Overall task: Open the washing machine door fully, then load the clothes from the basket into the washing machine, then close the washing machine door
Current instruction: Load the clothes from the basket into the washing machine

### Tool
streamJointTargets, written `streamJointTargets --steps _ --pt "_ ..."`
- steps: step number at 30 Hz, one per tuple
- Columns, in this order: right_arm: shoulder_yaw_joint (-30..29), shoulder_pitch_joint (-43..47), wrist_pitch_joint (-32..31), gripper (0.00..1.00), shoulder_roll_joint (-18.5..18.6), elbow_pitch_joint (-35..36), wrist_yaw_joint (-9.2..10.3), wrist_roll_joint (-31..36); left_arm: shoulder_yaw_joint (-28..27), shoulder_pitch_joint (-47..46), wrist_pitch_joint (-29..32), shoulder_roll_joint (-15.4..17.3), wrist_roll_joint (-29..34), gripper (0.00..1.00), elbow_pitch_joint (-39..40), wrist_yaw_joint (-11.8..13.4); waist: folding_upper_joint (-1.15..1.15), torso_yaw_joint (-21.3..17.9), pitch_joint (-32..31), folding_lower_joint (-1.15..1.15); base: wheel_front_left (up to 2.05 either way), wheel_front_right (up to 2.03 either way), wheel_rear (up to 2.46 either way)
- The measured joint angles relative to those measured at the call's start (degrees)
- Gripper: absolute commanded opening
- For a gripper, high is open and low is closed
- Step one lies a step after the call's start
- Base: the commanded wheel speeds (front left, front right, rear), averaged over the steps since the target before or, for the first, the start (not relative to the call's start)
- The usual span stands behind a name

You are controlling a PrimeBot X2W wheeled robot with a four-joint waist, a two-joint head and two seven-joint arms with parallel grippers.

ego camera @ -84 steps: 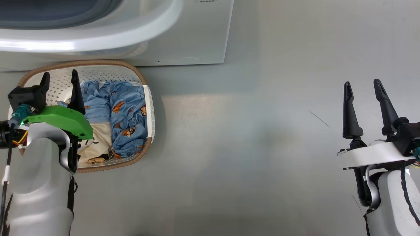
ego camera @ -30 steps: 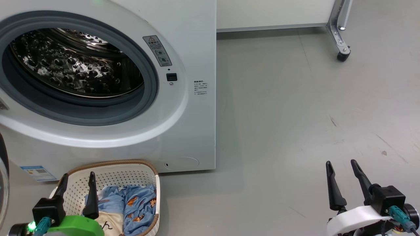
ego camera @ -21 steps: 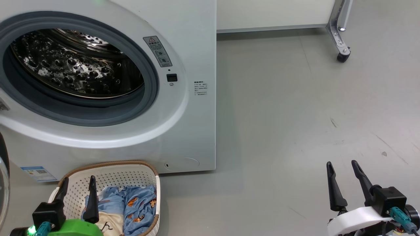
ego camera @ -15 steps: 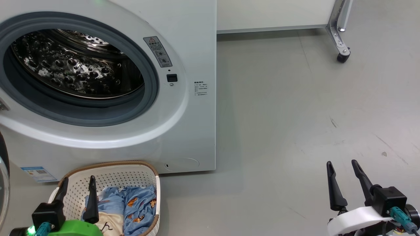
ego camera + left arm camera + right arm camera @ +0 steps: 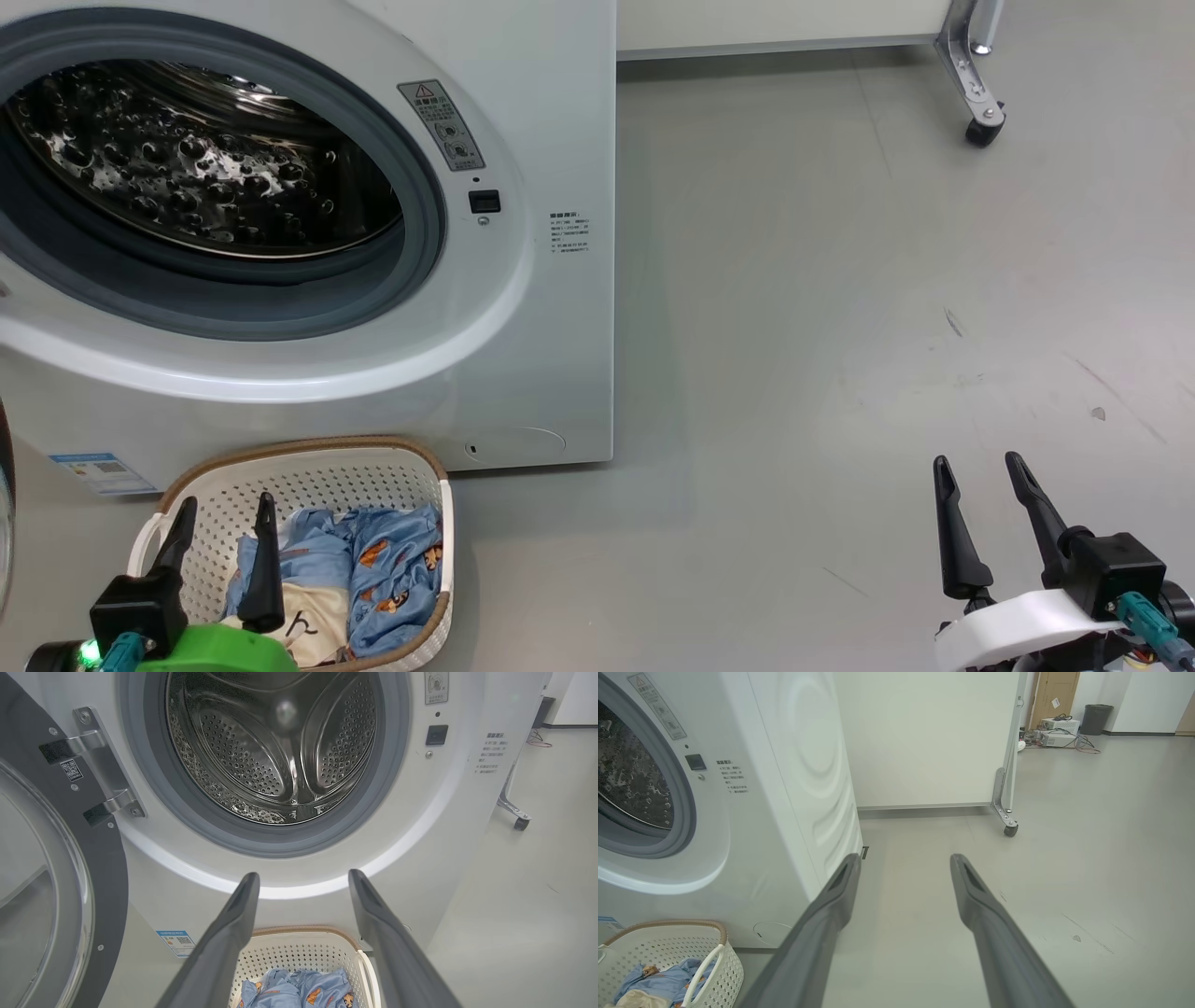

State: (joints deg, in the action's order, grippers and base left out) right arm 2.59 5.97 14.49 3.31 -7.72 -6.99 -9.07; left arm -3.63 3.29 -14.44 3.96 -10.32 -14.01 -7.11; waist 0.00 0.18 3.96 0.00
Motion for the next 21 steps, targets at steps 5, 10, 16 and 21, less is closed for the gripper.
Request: streamJointTargets --steps 5,10,16,21 --pt "0.14 -0.02 0.00 1.00 -0.04 1.01 0.00 -0.01 0.14 -0.01 0.00 -0.03 -0.31 1.00 0.12 0.00 0.00 0.04 2.19 0.00 0.00 0.00 0.00" --pt "0.13 -0.16 0.00 1.00 -0.04 1.75 0.00 -0.01 0.35 -0.38 0.00 -0.04 -0.37 1.00 0.25 0.00 0.00 0.01 5.22 0.00 0.00 0.00 0.00" --pt "0.15 -1.38 0.00 1.00 -0.04 2.47 0.00 0.00 1.24 -2.59 0.00 -0.04 -1.31 1.00 0.07 0.00 0.00 -0.01 8.85 0.00 0.00 0.00 0.00" --pt "0.42 -2.62 0.00 1.00 0.00 3.01 0.00 0.01 1.43 -5.96 0.00 0.03 -1.72 1.00 0.59 0.00 0.00 -0.05 12.73 0.00 0.00 0.00 0.00"
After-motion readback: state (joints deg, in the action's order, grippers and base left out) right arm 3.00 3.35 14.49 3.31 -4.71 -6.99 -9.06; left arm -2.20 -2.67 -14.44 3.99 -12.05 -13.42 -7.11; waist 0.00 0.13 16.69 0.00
